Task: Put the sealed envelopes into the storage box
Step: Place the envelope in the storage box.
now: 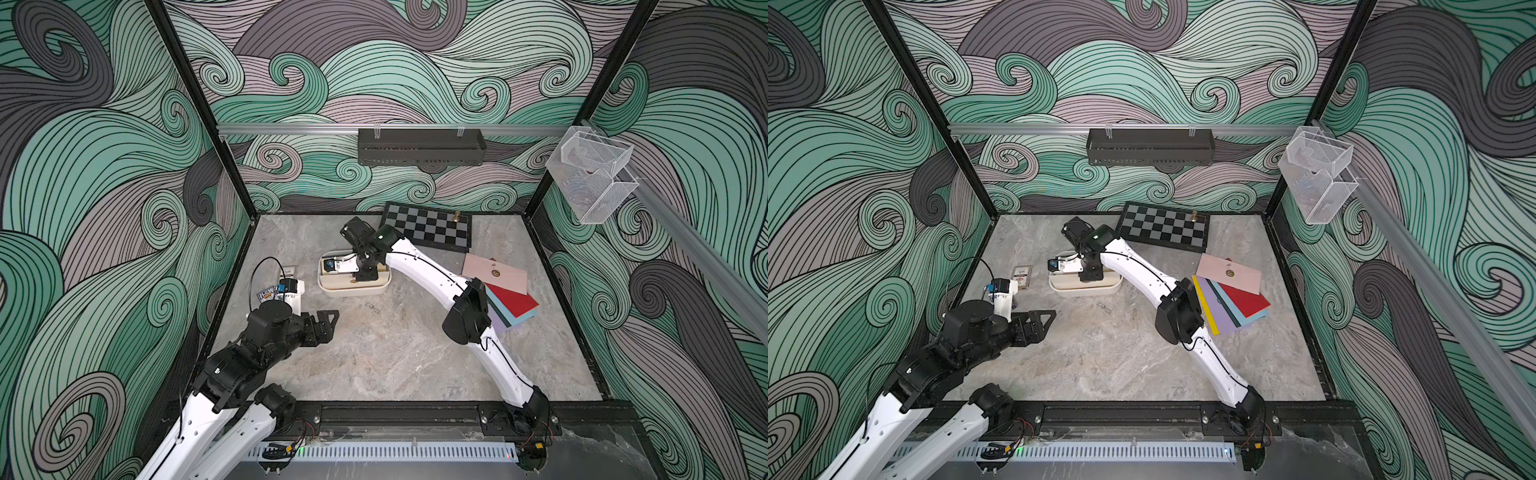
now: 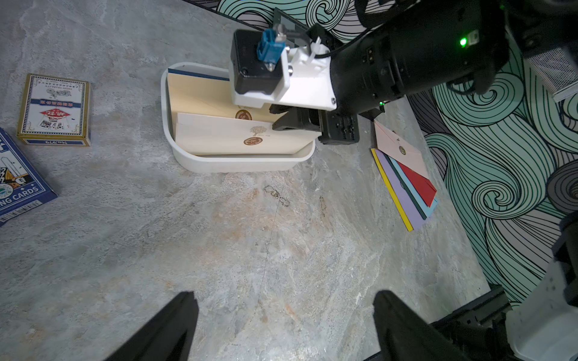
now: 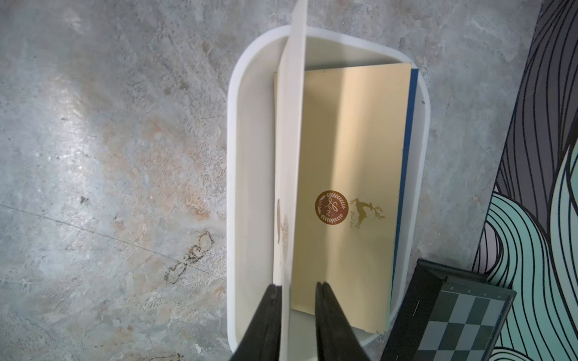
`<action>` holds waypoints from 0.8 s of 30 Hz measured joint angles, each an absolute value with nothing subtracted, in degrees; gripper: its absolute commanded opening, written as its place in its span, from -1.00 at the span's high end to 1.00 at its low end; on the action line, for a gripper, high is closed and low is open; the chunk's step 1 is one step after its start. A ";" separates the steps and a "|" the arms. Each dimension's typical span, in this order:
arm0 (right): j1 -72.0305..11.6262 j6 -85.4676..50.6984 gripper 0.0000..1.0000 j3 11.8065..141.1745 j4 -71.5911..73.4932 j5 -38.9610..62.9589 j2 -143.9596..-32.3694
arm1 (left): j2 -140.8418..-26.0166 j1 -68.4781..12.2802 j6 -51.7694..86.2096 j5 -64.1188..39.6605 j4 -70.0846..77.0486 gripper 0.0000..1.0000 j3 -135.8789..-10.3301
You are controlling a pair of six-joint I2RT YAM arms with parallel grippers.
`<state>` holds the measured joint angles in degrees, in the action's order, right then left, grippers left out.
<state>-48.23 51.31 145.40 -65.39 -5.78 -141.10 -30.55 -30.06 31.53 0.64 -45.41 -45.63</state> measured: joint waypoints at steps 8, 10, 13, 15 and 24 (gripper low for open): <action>-48.69 51.24 0.52 144.70 -61.32 -7.51 -141.23 | -30.89 -30.06 31.51 0.16 -45.34 -0.83 -45.63; -48.69 51.20 0.51 144.70 -59.72 -8.51 -141.51 | -31.07 -30.06 31.51 -0.01 -45.34 -0.83 -45.60; -48.51 50.72 0.50 144.70 -56.77 -9.91 -142.41 | -31.38 -30.06 31.51 -0.27 -45.30 -0.83 -45.60; -48.27 50.26 0.48 144.70 -54.41 -10.70 -143.48 | -31.42 -30.06 31.51 -0.45 -45.30 -0.83 -45.60; -47.46 44.29 0.38 144.99 -47.57 -14.00 -147.00 | -31.46 -30.06 31.51 -0.69 -45.15 -0.83 -45.58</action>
<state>-47.46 44.29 144.99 -47.57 -14.00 -147.00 -31.46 -30.06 31.51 -0.69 -45.15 -45.58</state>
